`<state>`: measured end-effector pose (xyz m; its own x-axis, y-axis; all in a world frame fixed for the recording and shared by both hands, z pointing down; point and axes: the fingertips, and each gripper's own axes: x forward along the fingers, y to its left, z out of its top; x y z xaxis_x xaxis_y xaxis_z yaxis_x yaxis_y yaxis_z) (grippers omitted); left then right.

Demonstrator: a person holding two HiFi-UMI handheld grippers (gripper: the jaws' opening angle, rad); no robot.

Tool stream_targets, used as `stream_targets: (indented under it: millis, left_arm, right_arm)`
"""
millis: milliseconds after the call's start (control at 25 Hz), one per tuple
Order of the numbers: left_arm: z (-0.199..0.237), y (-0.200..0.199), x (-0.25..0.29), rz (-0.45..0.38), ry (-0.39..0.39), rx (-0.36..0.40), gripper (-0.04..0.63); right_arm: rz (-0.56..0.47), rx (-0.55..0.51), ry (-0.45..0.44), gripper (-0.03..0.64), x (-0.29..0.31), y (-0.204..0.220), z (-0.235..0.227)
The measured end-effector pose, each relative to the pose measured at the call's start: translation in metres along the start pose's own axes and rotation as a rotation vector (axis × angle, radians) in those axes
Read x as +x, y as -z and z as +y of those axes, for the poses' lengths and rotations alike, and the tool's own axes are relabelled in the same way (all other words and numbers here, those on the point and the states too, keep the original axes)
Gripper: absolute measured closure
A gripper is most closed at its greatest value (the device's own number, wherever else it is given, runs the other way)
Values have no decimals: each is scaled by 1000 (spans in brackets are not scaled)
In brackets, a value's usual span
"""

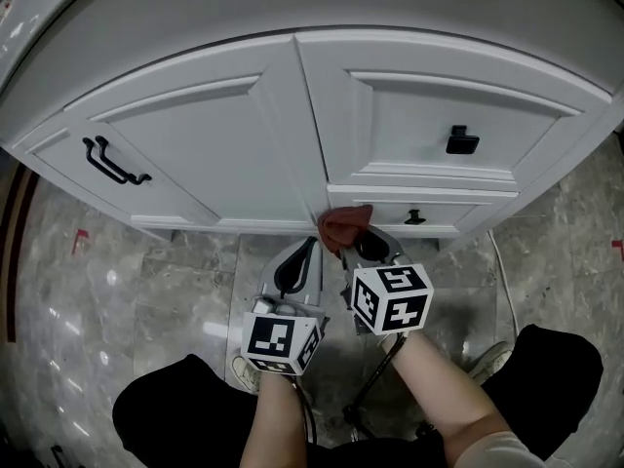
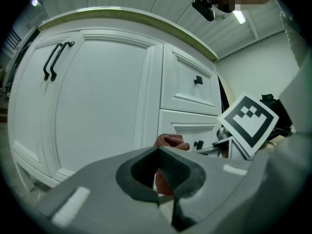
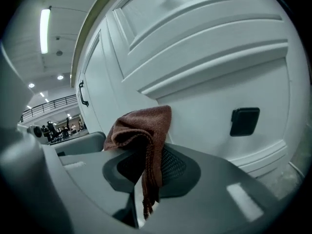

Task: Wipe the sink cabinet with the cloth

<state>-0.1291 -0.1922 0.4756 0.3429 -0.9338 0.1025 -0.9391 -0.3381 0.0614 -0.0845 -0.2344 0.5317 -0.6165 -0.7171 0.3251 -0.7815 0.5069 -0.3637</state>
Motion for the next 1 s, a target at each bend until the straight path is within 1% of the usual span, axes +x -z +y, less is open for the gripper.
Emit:
stream_targets:
  millis: [80,160,360,480,600,800,1000]
  left_arm:
    - [3,4,0,6,0,-2,595]
    - [8,8,-1,9,-4,-11,595]
    - [4,13,4,19,6,-19,595]
    - [-7,13,9,18,31,-14,595]
    - [-17,13,15,21,53,-5,595]
    - [-28,10,22,17,72,0,595]
    - [-41,5,29,5,92,-10,595]
  right_arm:
    - [-9,7,3,526,2,-1,-3]
    - [-15,-8,23,526,0,-1,-5]
    - [-7,-34,125,528,-10,6,-30]
    - [-30,-10,185,528,-19,3,-51]
    - [-51,39,222,528,-26,2,-64]
    - [-56,75,233,528,-34,0,-72]
    - [-58,63,219,529,-51,-7,-68]
